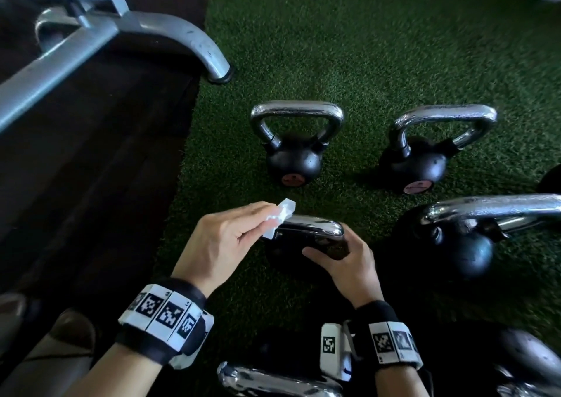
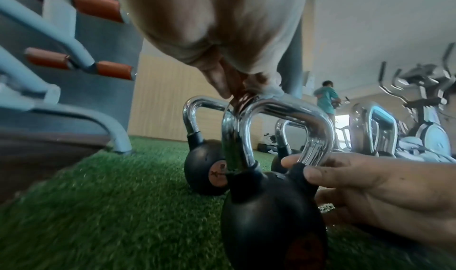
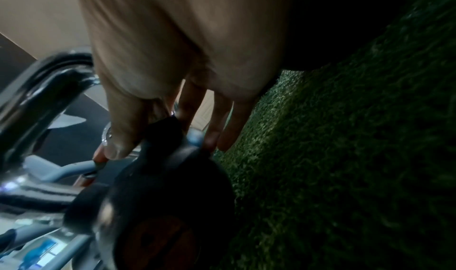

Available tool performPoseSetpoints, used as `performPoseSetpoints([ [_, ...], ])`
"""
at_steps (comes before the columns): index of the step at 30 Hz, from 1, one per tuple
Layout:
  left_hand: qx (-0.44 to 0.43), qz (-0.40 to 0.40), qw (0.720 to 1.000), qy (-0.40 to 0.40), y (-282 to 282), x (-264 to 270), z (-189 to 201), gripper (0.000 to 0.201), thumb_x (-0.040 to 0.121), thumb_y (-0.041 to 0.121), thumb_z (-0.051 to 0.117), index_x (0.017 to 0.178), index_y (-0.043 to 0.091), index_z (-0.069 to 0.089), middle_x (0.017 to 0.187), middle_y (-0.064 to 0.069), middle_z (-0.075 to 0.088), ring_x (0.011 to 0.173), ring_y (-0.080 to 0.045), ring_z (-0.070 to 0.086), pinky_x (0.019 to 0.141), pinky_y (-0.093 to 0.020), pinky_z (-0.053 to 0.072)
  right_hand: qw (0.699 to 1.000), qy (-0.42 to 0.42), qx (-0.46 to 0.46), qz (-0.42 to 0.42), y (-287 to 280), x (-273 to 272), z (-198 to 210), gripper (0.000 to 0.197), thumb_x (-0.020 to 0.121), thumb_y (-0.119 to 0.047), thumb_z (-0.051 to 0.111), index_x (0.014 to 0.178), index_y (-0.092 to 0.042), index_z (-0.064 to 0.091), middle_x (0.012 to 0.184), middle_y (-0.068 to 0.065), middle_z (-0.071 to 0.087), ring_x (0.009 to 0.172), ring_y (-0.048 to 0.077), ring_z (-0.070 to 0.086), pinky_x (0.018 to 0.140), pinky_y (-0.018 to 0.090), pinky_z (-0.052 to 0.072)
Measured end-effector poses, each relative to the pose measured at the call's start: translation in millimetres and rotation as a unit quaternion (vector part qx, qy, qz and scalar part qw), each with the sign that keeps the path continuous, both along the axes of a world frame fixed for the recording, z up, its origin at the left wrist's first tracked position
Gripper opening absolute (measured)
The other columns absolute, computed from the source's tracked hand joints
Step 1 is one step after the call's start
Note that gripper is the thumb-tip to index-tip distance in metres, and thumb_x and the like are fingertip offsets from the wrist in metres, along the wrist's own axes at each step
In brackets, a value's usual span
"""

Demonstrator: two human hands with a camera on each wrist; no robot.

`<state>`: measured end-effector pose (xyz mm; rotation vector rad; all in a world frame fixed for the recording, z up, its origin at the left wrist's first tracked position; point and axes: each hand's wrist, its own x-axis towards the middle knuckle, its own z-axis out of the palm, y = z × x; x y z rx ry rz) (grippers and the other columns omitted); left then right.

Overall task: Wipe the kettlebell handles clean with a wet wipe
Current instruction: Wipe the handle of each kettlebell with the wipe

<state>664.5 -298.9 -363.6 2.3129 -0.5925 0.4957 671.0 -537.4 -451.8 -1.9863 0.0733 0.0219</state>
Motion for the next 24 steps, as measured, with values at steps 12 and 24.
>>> performPoseSetpoints([
  [12,-0.267,0.052,0.932,0.238,29,-3,-44,0.029,0.096,0.016,0.063,0.124,0.015,0.07,0.118,0.012,0.075,0.114,-0.009,0.071,0.097,-0.023,0.056,1.0,0.024,0.017,0.01,-1,5,-6,0.026,0.068,-0.033,0.096,0.087,-0.037,0.078,0.087,-0.03,0.074,0.082,-0.011,0.069,0.071,0.004,0.049],
  [24,-0.263,0.074,0.914,0.3,17,-12,-86,0.014,0.096,0.018,0.071,0.097,0.012,0.083,0.107,0.004,0.08,0.116,-0.008,0.07,0.109,-0.026,0.048,0.998,0.039,0.043,-0.004,0,3,-3,0.023,0.067,-0.037,0.095,0.083,-0.037,0.078,0.084,-0.026,0.076,0.08,-0.006,0.072,0.077,0.018,0.056],
])
